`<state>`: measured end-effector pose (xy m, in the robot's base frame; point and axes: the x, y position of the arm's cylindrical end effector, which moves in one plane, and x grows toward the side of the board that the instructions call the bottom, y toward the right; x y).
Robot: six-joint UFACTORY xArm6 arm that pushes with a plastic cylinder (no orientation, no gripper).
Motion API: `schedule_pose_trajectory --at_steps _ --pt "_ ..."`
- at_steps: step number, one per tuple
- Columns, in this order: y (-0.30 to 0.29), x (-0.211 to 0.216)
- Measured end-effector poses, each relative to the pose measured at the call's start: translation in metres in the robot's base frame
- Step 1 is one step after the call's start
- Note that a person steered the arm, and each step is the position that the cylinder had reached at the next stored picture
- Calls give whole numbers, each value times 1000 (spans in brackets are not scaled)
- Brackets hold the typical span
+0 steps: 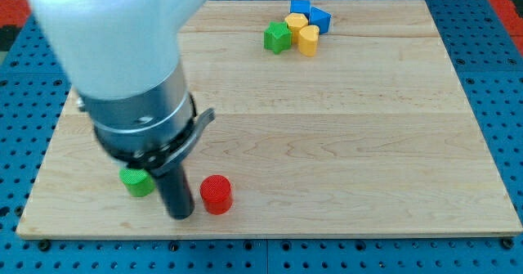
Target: Move the red circle bottom right to the red star
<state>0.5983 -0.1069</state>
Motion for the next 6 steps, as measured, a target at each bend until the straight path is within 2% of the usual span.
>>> schedule_pose_trajectory --at_steps 1,2,3,4,5,6 --pt "70 12" --pt "104 -35" --pt "107 -103" --pt "163 -84" --pt "176 4" --pt "132 19"
